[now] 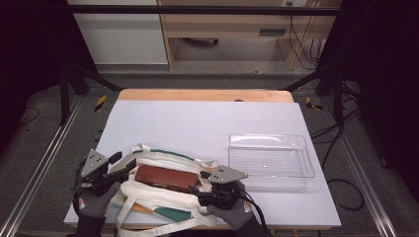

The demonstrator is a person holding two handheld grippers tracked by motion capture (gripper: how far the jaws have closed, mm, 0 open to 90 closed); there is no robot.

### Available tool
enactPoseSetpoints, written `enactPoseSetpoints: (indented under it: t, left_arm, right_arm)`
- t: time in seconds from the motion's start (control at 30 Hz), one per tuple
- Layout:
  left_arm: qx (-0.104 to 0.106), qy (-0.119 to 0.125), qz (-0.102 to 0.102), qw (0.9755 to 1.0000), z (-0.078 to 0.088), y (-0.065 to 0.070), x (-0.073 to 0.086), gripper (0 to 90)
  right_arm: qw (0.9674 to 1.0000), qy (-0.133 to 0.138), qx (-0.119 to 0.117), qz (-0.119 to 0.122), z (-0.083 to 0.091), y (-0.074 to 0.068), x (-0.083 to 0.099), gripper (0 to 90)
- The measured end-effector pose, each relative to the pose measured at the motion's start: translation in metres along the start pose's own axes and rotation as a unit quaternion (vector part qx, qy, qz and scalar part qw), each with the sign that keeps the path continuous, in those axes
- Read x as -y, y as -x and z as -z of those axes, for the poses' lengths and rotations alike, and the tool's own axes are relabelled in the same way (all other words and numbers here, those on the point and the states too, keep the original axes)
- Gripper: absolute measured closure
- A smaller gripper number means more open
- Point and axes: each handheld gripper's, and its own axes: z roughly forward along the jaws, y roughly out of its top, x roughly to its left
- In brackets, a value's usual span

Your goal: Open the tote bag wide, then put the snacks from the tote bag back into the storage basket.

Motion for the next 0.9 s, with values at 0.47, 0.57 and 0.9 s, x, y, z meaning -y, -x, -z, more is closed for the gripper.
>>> enactPoseSetpoints:
  t: [0.47,0.57,0.9]
  left_arm:
    - [-0.007,-0.001,0.023,0.9997,0.011,-0.022,-0.001,24.2]
    - [-0.012,0.002,0.028,0.9995,0.013,-0.026,-0.001,23.8]
    - [-0.015,0.0,0.039,0.9991,0.019,-0.038,0.0,23.6]
  right_arm:
    - [0.999,-0.035,0.002,0.027,-0.029,0.0,-0.018,28.4]
    - [0.9986,-0.043,0.003,0.032,-0.031,0.001,-0.018,28.1]
    - [0.9952,-0.085,-0.01,0.049,-0.044,0.001,-0.014,27.7]
